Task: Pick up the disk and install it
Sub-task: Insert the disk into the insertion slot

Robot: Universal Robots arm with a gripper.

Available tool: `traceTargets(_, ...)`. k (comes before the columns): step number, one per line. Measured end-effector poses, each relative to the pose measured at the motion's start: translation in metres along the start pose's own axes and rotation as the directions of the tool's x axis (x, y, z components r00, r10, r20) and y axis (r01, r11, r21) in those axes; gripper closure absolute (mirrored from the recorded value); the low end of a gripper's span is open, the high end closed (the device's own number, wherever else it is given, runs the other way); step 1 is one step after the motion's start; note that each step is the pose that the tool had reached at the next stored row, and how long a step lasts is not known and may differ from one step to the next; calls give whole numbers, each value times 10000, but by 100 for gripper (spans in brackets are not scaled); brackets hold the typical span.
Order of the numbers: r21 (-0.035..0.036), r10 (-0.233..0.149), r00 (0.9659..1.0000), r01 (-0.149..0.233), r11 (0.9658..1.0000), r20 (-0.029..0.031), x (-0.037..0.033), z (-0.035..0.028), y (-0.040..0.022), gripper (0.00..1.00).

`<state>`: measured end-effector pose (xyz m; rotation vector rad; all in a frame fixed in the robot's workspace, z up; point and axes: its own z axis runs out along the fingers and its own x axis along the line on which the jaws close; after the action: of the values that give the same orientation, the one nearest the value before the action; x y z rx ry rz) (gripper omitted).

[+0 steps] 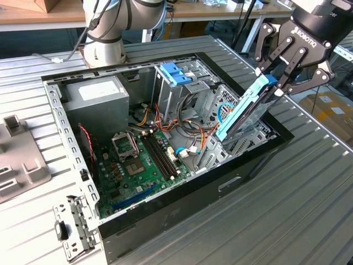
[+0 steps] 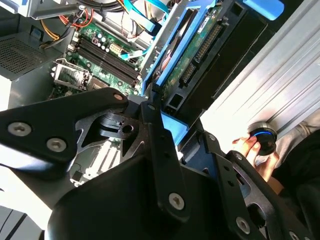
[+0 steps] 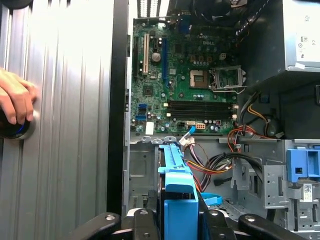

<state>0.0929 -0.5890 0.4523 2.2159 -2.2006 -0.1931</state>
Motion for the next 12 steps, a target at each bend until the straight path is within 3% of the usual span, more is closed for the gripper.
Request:
traceTargets(2,0,1,10000,-1,10000,1,-46,10,0,63)
traceTargets(12,-1,2,10000,-2,10000,0,-38,102,-9,63)
